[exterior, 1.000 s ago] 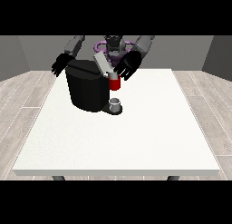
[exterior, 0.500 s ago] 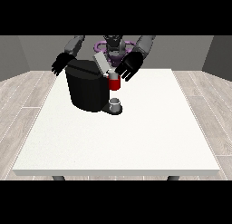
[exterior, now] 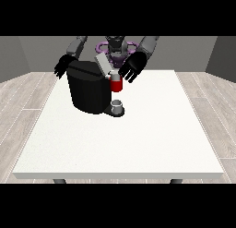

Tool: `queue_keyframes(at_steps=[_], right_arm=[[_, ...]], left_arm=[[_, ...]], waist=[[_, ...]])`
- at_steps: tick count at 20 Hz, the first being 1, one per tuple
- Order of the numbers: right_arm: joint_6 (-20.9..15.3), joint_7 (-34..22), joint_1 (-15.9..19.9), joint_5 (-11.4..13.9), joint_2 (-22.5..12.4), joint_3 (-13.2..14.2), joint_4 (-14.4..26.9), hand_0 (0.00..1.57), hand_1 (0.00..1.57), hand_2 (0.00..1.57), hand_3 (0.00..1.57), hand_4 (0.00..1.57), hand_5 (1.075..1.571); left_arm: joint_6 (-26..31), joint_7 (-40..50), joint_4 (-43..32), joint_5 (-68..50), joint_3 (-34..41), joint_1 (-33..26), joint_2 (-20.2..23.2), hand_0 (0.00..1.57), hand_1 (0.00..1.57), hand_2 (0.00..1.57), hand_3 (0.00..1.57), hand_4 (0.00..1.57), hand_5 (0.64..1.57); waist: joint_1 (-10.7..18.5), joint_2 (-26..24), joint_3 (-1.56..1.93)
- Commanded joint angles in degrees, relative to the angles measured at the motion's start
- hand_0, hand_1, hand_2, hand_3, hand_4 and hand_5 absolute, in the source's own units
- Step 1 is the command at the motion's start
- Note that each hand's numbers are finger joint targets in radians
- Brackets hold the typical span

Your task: Insert the coffee pod into the coffee machine and close the lid

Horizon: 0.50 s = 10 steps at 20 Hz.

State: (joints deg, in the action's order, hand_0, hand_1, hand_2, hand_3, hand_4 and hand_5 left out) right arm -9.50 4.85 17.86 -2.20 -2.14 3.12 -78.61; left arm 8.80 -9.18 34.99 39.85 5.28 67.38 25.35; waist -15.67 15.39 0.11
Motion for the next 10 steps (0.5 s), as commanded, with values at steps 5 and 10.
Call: queue_keyframes(at_steps=[5,10], right_arm=[[-1.5,2.2,-0.9,1.1,1.2,-0.2,2.1,0.0,0.0,0.0,0.0,0.41,1.571],[-1.6,0.3,2.1,0.6,-0.6,1.2,1.4,0.0,0.0,0.0,0.0,0.36,1.571]], left_arm=[[3.3,-1.1,-0.1,3.4,-3.2,-0.5,1.3,0.0,0.0,0.0,0.0,0.0,1.571],[1.6,-1.8,0.0,3.3,-1.9,-0.3,1.1,0.0,0.0,0.0,0.0,0.0,1.571]], waist=[[1.1,0.3,-0.08],[1.0,0.6,-0.1]])
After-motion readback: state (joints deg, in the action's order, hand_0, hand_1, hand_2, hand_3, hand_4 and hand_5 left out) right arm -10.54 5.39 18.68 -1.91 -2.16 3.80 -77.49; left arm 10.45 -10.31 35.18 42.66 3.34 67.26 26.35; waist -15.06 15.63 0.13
